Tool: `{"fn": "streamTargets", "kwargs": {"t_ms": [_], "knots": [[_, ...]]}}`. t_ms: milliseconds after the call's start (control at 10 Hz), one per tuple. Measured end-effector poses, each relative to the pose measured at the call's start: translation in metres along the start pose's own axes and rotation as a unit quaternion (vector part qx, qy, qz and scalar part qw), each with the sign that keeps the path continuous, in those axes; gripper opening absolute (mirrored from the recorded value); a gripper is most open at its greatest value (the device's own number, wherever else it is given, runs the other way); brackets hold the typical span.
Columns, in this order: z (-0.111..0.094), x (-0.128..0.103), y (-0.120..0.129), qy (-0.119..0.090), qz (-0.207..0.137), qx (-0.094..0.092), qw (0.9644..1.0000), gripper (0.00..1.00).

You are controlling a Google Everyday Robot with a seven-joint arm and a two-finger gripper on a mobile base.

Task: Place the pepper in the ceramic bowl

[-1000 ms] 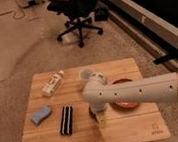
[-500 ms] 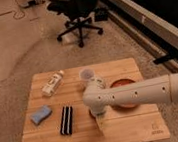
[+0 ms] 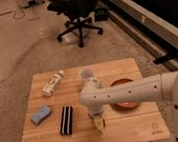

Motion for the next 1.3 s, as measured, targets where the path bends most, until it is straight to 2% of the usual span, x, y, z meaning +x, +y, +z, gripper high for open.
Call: {"fn": "streamTargets", "kwargs": {"t_ms": [400,500,600,700,900,1100,1300], "knots": [[0.003,-0.008,0.002,0.012,-0.004,-0.009,0.9999,0.03],[0.003,-0.008,0.003,0.011,-0.004,-0.012,0.9999,0.00],[0.002,-0.006,0.002,0.007,-0.004,-0.014,0.9999,0.01],[-0.003,-0.004,0.000,0.007,-0.004,-0.014,0.9999,0.08],[-0.026,-0.001,-0.001,0.008,-0.005,-0.014,0.9999,0.29],[-0.035,0.000,0.000,0.010,-0.007,-0.012,0.9999,0.33],[-0.024,0.001,-0.004,0.009,-0.008,-0.010,0.9999,0.33]]}}
